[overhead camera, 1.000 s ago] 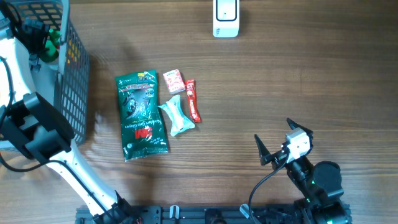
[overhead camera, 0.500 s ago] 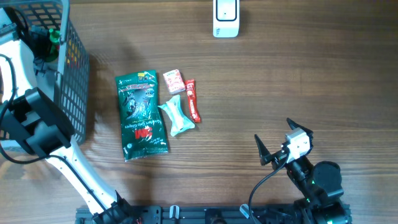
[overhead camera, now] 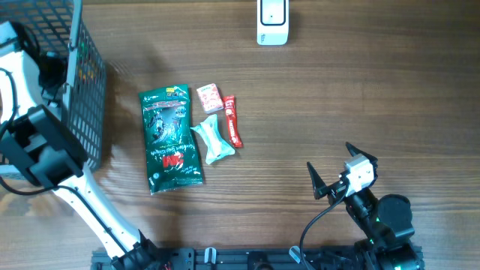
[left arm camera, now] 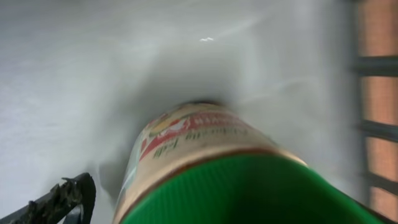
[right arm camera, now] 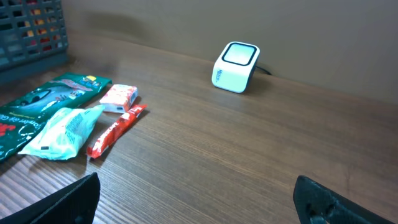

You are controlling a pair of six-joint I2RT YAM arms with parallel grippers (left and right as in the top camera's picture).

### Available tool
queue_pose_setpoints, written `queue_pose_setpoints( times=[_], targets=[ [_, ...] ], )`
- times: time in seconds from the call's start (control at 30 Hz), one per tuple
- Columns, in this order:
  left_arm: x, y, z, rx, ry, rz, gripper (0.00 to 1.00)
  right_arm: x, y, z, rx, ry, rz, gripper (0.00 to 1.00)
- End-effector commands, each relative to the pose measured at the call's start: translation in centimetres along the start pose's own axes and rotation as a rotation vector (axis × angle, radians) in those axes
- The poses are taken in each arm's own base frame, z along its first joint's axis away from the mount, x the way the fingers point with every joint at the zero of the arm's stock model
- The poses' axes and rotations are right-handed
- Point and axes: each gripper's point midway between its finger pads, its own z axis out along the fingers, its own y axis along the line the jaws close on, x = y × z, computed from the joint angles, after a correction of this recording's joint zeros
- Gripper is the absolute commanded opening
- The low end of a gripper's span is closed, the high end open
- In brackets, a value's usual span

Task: Scan the item barcode
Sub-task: 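Lower the left gripper and grasp the green-lid jar by its lid, then lift the jar out and set it upright right of the Nescafe stick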

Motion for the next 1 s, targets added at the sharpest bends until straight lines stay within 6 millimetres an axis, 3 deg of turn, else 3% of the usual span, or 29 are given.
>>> queue_pose_setpoints(
  times=[0.0, 0.1, 0.27, 0.37, 0.53, 0.6, 0.8, 0.97],
  targets=[
    [-1.5, 4.1, 1.1, -0.067, 0.036, -0.053, 0.9, -0.6, 0.1, -0.2, -0.007, -0.022, -0.008, 1.0],
    [-2.1, 5.6, 0.8, -0.08, 0.05, -0.086, 0.91, -0.7, 0.1, -0.2, -0.008, -0.022, -0.008, 1.0],
    [-3.0, 6.2, 0.5, -0.069, 0.042, -0.108, 0.92, -0.7, 0.1, -0.2, -0.008, -0.022, -0.008, 1.0],
    [-3.2, 6.0, 0.5, -0.06, 0.03, -0.105, 0.87, -0.7, 0.1, -0.2, -0.007, -0.022, -0.008, 1.0],
    [-3.6, 6.3, 0.6, -0.084, 0.006, -0.102, 0.54, -0.7, 0.1, -0.2, -0.008, -0.022, -0.008, 1.0],
    [-3.7, 6.7, 0.7, -0.105, -0.005, -0.101, 0.46, -0.7, 0.1, -0.2, -0.008, -0.022, -0.008, 1.0],
    [-3.0, 6.3, 0.6, -0.113, 0.009, -0.038, 0.43, -0.6, 0.1, -0.2, -0.007, -0.022, -0.008, 1.0],
    [-2.2, 4.3, -0.3, -0.086, -0.003, -0.001, 0.44, -0.6, 0.1, -0.2, -0.007, -0.022, -0.008, 1.0]
  ],
)
